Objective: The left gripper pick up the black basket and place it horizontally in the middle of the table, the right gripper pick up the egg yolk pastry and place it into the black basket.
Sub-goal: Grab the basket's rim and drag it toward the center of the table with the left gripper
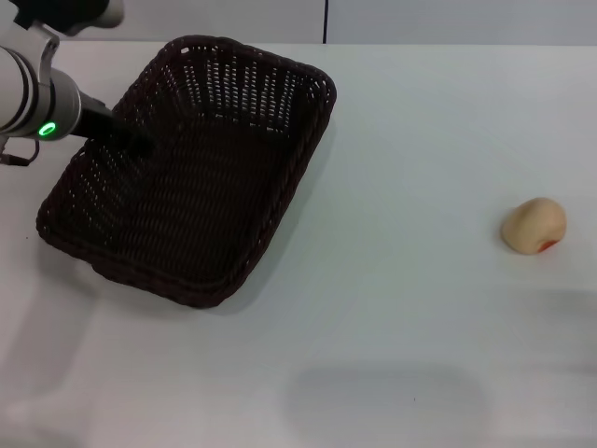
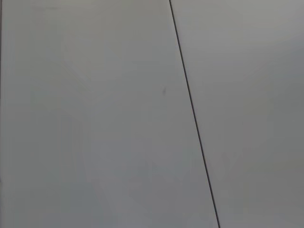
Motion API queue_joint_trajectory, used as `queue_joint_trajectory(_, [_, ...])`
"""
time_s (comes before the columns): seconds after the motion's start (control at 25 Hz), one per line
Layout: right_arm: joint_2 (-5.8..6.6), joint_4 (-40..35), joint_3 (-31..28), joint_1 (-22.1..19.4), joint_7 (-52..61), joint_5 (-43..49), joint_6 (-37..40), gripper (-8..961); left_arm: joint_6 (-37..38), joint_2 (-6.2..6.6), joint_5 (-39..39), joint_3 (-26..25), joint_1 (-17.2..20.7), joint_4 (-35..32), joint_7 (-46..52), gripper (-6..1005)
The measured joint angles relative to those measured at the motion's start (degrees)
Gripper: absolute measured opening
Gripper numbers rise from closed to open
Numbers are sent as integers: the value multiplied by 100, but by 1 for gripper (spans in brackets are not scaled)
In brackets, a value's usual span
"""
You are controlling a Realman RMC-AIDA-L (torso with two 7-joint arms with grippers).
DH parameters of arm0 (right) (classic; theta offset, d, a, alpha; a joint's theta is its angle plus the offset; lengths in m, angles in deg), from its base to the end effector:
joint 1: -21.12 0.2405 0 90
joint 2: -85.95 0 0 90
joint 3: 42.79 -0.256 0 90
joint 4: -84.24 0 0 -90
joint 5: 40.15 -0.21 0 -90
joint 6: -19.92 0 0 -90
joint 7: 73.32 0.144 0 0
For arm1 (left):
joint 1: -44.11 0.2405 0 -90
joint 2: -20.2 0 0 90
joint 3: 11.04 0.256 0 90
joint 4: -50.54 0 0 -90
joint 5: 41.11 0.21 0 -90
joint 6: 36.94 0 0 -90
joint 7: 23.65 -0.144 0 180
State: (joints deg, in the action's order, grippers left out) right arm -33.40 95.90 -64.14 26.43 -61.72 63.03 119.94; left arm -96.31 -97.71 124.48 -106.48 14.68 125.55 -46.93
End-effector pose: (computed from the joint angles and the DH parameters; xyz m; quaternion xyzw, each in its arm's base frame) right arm 0.3526 0.1872 0.0172 -0.5728 0.2045 0.4086 0.6805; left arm -0.2194 0.4045 0.0253 -0.8455 -0.2950 0.1491 0.4194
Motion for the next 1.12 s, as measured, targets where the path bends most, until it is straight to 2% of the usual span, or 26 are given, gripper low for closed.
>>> queue_joint_trajectory(0.48, [0,-3,17,-13,0,0,24,819,-122,30,2,-18,-75,-164,-90,712])
queue_joint_trajectory(0.68, [0,5,17,-5,0,0,26,819,-191,22,0,-13,-74,-123,-211,504])
queue_joint_trajectory(0.88, [0,14,17,8,0,0,26,819,-239,9,3,46,-73,-95,-337,434])
queue_joint_trajectory(1.12, [0,25,17,17,0,0,26,820,-515,-14,-16,53,2,310,-614,412])
